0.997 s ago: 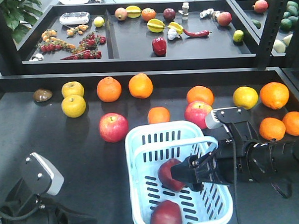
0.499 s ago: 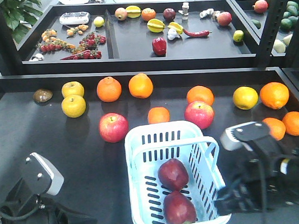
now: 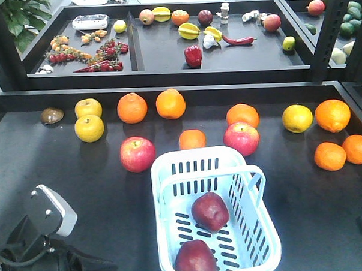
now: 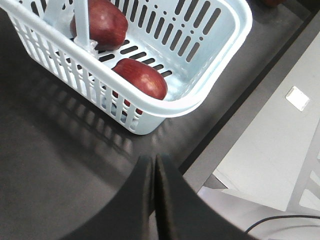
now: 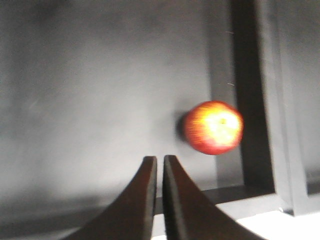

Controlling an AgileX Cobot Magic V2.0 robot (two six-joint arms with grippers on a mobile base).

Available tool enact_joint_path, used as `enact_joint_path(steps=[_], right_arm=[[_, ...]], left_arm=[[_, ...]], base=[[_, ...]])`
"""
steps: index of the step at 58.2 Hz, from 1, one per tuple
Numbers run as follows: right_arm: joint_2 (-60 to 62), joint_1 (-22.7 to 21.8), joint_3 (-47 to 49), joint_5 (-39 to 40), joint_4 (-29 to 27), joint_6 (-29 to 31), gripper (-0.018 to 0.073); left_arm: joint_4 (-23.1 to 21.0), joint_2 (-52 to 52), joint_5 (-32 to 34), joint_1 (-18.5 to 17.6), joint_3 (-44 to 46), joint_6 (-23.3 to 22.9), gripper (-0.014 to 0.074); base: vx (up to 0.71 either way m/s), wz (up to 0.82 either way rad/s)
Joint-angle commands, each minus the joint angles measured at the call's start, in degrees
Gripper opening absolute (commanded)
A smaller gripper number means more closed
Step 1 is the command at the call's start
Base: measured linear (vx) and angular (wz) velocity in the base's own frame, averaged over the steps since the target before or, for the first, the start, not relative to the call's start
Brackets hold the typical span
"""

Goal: Pick three apples into basket with both arms
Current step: 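Reach the right gripper to a third red apple and grasp it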

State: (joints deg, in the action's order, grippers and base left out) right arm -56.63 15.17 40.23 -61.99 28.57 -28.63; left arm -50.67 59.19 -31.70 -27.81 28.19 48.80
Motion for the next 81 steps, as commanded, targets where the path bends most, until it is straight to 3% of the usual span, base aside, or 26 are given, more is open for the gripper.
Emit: enact_joint_path(steps=[1,15,25,35,51,81], right_arm=[[-0.35,-7.99,3.64,2.24,-0.21,4.34,0.0113],[-7.33,-33.58,9.70,2.46,-19.12,25.08,0.0372],[-16.13,-46.61,10.08,2.52,-23.56,26.51,0.0594],[-23.97,-48.00,10.13,3.62,-23.00,27.85,0.0673],[-32.28,-48.00,10.13,8.82,-20.07,27.53,0.0664],[-42.46,-47.86,12.24,15.45,-20.99,27.66,0.0625]], left_arm=[[-2.14,-0.74,1.40,-0.25,1.29,-0.26,-0.0006],[-2.14,-0.74,1.40,-0.25,1.29,-0.26,-0.0006],[-2.14,-0.74,1.40,-0.25,1.29,-0.26,-0.0006],[-2.14,-0.74,1.40,-0.25,1.29,-0.26,-0.0006],[-2.14,-0.74,1.40,-0.25,1.29,-0.26,-0.0006],[-2.14,-0.74,1.40,-0.25,1.29,-0.26,-0.0006]], base=[[0.00,0.00],[0.00,0.00],[0.00,0.00],[0.00,0.00],[0.00,0.00],[0.00,0.00]])
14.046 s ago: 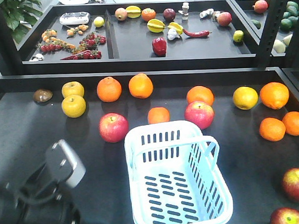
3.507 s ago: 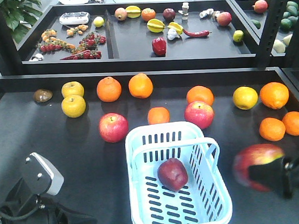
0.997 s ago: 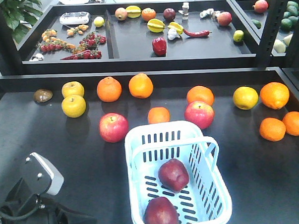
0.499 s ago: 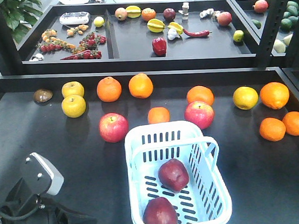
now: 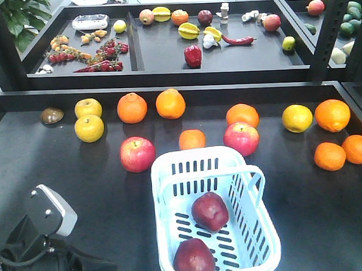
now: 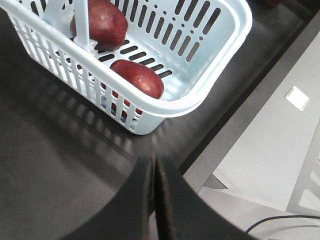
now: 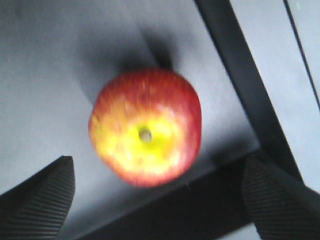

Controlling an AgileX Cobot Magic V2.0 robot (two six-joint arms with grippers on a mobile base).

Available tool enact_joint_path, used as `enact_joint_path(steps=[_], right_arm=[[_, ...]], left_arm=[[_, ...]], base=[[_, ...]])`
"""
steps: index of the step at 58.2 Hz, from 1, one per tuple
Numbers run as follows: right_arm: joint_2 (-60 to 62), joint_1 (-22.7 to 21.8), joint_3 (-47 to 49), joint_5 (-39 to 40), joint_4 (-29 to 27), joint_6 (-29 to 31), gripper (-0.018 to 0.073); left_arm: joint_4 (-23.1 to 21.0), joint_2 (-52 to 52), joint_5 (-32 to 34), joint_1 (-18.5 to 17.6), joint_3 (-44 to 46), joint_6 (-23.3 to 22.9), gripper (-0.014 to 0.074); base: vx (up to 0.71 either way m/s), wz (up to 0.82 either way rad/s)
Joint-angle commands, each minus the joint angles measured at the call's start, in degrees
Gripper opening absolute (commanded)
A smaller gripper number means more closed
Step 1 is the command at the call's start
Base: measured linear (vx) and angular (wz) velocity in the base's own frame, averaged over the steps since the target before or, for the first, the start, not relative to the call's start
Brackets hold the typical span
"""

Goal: Pick three apples into basket with both arms
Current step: 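Reach the right gripper to a third red apple and grasp it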

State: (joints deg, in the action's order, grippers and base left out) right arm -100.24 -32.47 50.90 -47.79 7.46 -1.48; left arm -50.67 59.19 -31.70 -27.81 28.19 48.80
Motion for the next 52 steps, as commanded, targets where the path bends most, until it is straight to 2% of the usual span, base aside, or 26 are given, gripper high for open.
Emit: enact_joint_path(steps=[1,36,45,52], right_arm=[[0.96,-0.21,1.50,1.53,0.11,0.51,0.0624],[-5.72,-0.21,1.50,5.78,-0.01,1.48,0.0582],[-5.72,-0.21,1.50,5.05,-0.73,1.48,0.0498],[-5.30,-0.21,1.50,4.27,-2.83,2.97,0.0347]], left_arm=[[-2.14,-0.74,1.40,-0.25,1.29,-0.26,-0.0006],[-2.14,-0.74,1.40,-0.25,1.29,-0.26,-0.0006],[-2.14,-0.74,1.40,-0.25,1.29,-0.26,-0.0006],[-2.14,-0.74,1.40,-0.25,1.29,-0.26,-0.0006]], base=[[0.00,0.00],[0.00,0.00],[0.00,0.00],[0.00,0.00]])
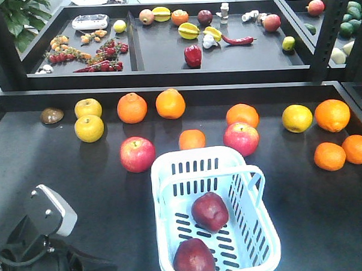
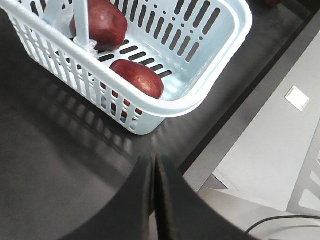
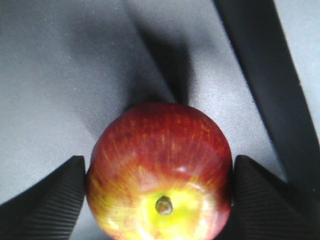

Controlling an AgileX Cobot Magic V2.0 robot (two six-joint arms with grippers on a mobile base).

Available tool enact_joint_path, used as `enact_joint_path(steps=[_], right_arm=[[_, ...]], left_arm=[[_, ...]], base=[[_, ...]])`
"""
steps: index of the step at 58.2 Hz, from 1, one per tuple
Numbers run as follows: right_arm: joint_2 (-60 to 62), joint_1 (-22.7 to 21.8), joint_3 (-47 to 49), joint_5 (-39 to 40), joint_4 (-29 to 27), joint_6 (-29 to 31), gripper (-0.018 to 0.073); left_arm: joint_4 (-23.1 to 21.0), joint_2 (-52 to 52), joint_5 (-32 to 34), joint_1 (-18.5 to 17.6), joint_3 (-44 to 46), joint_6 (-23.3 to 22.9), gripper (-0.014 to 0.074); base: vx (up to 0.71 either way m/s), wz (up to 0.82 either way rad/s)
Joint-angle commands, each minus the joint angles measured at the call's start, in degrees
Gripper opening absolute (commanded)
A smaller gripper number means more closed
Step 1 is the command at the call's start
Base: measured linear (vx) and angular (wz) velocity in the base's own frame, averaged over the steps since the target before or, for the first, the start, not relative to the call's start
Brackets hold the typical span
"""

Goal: Pick three apples into basket with both arms
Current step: 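Reach the right gripper to a third red apple and grasp it, then carry the third apple over the basket with the right gripper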

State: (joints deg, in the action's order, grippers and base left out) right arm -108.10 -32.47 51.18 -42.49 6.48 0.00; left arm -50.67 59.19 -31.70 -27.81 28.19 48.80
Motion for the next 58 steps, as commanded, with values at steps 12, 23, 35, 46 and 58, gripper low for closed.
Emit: enact_joint_path(steps=[12,23,35,46,58], right_arm=[[7.33,-0.17,1.21,-1.10,-9.67,9.37,0.0055],[14.91,-0.17,1.21,-2.14,-20.74,17.80,-0.0008],[24.19,1.09,1.21,-6.05,-34.16,29.15,-0.0005],[33.49,11.06,1.00,-8.13,-37.00,29.80,-0.0005],[42.75,24.67,1.00,-8.31,-36.89,24.98,-0.0005]], left_arm=[[-2.14,-0.74,1.40,-0.25,1.29,-0.26,-0.0006],[-2.14,-0.74,1.40,-0.25,1.29,-0.26,-0.0006],[-2.14,-0.74,1.40,-0.25,1.29,-0.26,-0.0006],[-2.14,-0.74,1.40,-0.25,1.29,-0.26,-0.0006],[-2.14,-0.74,1.40,-0.25,1.29,-0.26,-0.0006]], base=[[0.00,0.00],[0.00,0.00],[0.00,0.00],[0.00,0.00],[0.00,0.00]])
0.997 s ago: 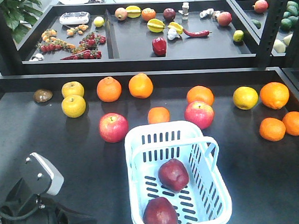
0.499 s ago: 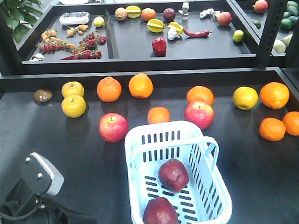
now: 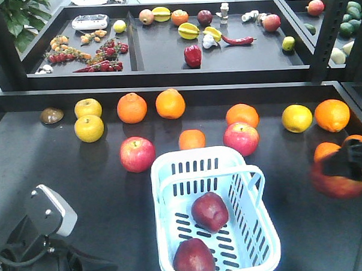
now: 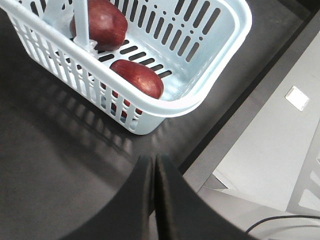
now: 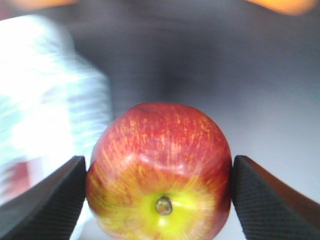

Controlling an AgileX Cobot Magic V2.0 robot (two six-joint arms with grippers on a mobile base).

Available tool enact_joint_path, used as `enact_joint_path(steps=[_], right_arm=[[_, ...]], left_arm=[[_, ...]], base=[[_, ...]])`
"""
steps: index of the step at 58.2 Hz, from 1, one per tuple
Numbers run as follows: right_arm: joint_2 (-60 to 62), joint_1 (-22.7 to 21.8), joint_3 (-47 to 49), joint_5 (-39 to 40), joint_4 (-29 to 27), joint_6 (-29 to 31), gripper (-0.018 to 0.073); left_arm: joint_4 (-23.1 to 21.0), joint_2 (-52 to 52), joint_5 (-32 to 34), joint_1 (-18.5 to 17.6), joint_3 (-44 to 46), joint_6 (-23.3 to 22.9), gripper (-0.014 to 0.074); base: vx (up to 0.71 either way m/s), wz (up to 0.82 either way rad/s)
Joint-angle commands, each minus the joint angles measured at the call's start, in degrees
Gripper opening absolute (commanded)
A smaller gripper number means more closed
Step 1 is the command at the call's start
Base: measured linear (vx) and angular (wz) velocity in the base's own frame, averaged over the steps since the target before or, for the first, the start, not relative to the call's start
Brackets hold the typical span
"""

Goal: Pick three apples into basket with both arms
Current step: 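Carry the third apple over the basket with the right gripper, then open the right gripper to drop the apple into the basket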

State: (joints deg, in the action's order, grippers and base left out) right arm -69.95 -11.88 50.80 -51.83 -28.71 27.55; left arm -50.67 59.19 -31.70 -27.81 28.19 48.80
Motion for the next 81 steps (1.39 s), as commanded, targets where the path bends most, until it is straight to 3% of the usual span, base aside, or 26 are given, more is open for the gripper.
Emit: enact_joint_path(steps=[1,11,23,32,39,51,59,70,81], right_arm=[[5.37,5.17,1.38,0.84,-1.67,-3.30,-0.0005],[7.68,15.30,1.38,-0.15,-2.84,-5.08,-0.0005],[4.66,28.82,1.38,4.48,-2.29,-8.95,-0.0001],[-0.15,35.16,1.38,9.50,-0.61,-8.62,0.0032],[-4.18,36.45,1.38,12.12,-0.37,-8.45,0.0127],[-7.06,36.45,1.38,13.18,-0.25,-8.44,0.0493],[-7.06,36.45,1.38,16.46,-1.24,-8.70,0.0664],[-7.06,36.45,1.38,16.41,-2.23,-8.70,0.0706],[-6.89,36.45,1.38,16.19,-2.23,-6.76,0.0593]], left_arm=[[-2.14,-0.74,1.40,-0.25,1.29,-0.26,-0.0006],[-2.14,-0.74,1.40,-0.25,1.29,-0.26,-0.0006],[-2.14,-0.74,1.40,-0.25,1.29,-0.26,-0.0006],[-2.14,-0.74,1.40,-0.25,1.29,-0.26,-0.0006],[-2.14,-0.74,1.40,-0.25,1.29,-0.26,-0.0006],[-2.14,-0.74,1.40,-0.25,1.29,-0.26,-0.0006],[-2.14,-0.74,1.40,-0.25,1.29,-0.26,-0.0006],[-2.14,-0.74,1.40,-0.25,1.29,-0.26,-0.0006],[-2.14,-0.74,1.40,-0.25,1.29,-0.26,-0.0006]], base=[[0.00,0.00],[0.00,0.00],[0.00,0.00],[0.00,0.00],[0.00,0.00],[0.00,0.00],[0.00,0.00],[0.00,0.00],[0.00,0.00]])
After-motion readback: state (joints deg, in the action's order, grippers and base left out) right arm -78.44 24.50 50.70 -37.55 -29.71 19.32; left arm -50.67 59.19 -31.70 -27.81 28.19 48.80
